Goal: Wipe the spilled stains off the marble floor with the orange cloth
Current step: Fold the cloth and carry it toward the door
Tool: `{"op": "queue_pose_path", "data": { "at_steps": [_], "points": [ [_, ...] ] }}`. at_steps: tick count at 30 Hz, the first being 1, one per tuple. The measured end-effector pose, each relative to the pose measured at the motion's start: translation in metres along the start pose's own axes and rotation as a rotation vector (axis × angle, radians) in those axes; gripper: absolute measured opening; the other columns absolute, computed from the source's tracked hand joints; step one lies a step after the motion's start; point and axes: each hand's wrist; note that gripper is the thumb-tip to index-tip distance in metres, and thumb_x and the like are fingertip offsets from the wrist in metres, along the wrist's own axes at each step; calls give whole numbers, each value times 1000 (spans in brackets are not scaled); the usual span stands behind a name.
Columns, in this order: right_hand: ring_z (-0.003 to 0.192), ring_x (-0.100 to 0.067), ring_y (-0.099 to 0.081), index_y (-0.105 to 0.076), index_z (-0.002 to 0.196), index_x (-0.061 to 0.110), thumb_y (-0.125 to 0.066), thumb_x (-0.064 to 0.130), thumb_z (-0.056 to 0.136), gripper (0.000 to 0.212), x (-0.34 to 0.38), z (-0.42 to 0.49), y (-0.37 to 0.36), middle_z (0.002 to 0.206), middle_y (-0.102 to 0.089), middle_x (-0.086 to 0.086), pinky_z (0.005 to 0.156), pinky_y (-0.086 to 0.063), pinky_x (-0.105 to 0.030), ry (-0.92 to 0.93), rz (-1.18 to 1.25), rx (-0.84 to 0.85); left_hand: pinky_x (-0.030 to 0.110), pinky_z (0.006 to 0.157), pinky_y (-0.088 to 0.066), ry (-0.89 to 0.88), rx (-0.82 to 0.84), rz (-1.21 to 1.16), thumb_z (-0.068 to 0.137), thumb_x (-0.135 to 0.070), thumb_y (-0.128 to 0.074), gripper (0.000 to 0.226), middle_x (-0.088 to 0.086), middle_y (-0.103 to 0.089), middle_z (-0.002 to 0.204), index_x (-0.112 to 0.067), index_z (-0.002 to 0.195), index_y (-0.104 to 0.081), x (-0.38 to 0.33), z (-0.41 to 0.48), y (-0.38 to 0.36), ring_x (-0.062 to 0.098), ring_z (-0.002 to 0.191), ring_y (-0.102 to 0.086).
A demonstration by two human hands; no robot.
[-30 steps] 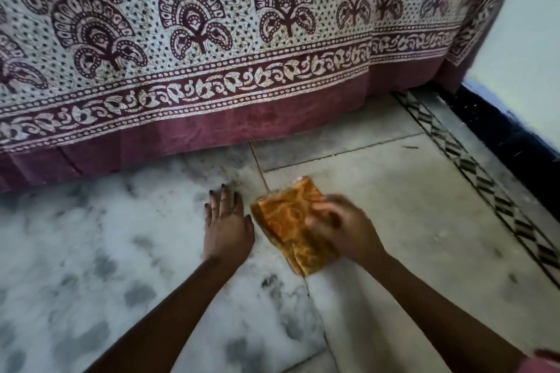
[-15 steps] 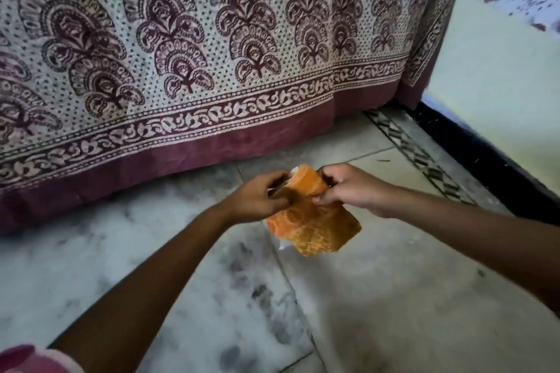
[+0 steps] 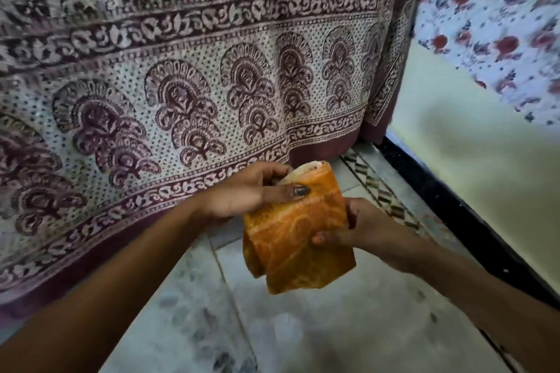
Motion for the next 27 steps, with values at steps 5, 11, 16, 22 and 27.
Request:
{"op": "queue_pose_path", "data": {
  "at_steps": [5, 11, 16, 22, 27],
  "points": [
    [80, -5, -68, -66, 96, 24, -81, 17, 67, 34, 79, -38, 28, 92, -72, 8, 65, -55, -18, 45, 102, -248, 18, 56, -48, 31, -70, -11, 76, -26, -66, 16, -6, -68, 72, -15, 87, -66, -95, 7, 15, 6, 64, -63],
    [83, -16, -66, -67, 91, 21, -82, 15, 69, 28, 174, -117, 65, 90, -70, -2, 78, -54, -41, 76, -43, -534, 18, 68, -49, -33, -160, 168, 78, -30, -64, 20, -11, -67, 83, -24, 97, -63, -211, 8, -8, 4, 76, -61],
    [70, -6, -64, -68, 82, 26, -82, 23, 68, 20, 260, -210, 83, 74, -70, 6, 65, -53, -32, 73, -37, -734, -3, 86, -30, -223, -253, 455, 83, -24, -52, 47, -17, -50, 119, -13, 129, -52, -342, -17, -45, -7, 107, -45],
    [66, -5, -64, -66, 78, 22, -77, 18, 74, 13, 363, -343, 98, 68, -69, 9, 62, -53, -28, 25, 77, -902, -3, 90, -25, -343, -199, 555, 83, -44, -42, 56, -13, -48, 127, -16, 131, -51, -498, -77, -83, -7, 112, -42],
    [80, -15, -67, -64, 81, 33, -76, 22, 75, 18, 426, -437, 94, 84, -70, 8, 76, -55, -46, -3, 43, -1022, -6, 83, -26, -432, -153, 559, 84, -31, -48, 43, -14, -54, 119, -18, 123, -59, -592, -126, -106, -11, 102, -46]
  ]
}}
Point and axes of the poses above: each hand's wrist, its own z-axis towards the middle knuckle, its own y-axis out of the back of the hand, x = y × z
